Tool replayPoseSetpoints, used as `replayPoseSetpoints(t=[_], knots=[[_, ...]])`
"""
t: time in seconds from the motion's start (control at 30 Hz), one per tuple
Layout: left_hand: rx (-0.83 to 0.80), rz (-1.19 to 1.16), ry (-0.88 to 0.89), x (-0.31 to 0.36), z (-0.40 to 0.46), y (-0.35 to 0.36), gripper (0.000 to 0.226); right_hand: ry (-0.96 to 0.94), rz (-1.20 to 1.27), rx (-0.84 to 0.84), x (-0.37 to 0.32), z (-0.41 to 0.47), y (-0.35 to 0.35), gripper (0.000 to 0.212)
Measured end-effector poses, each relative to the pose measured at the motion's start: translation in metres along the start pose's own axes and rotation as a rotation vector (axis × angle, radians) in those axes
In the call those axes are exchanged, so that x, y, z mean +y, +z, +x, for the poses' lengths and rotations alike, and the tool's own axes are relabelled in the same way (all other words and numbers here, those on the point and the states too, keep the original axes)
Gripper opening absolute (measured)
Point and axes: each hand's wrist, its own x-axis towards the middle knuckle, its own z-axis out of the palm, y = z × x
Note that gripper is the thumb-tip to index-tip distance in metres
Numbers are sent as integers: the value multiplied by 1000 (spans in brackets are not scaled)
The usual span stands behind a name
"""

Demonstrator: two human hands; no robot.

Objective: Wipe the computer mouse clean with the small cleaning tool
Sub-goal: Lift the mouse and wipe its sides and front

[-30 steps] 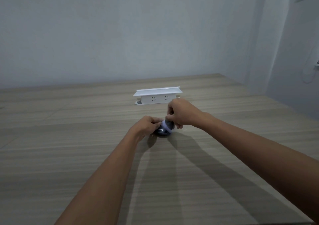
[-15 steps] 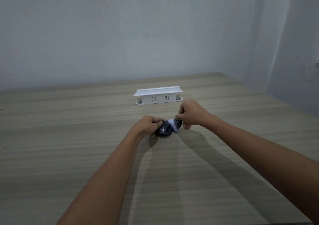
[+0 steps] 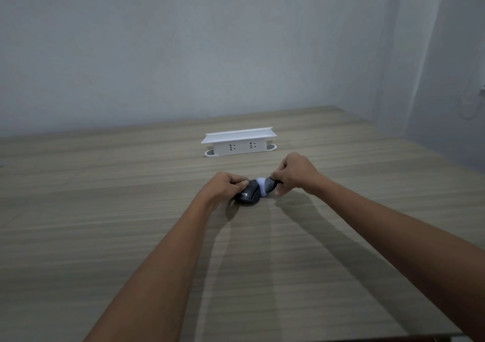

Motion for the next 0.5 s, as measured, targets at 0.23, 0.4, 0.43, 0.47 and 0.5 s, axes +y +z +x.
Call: replayPoseSetpoints(t=[0.23,0.4,0.43,0.47,0.5], knots=[[18,-20,18,-2,2,2,29,71,145,-160,8,-22,15,22],[19,14,22,3,-1,3,28,42,122,-14,8,-9,8,19],[18,14,19,3,-2,3,27,36,129,18,8,-6,7,18],[15,13,18,3,-2,2,27,34,127,31,8,-6,7,17],[14,11,16,2,-2,2,27,37,120,32,9,-5,9,16]])
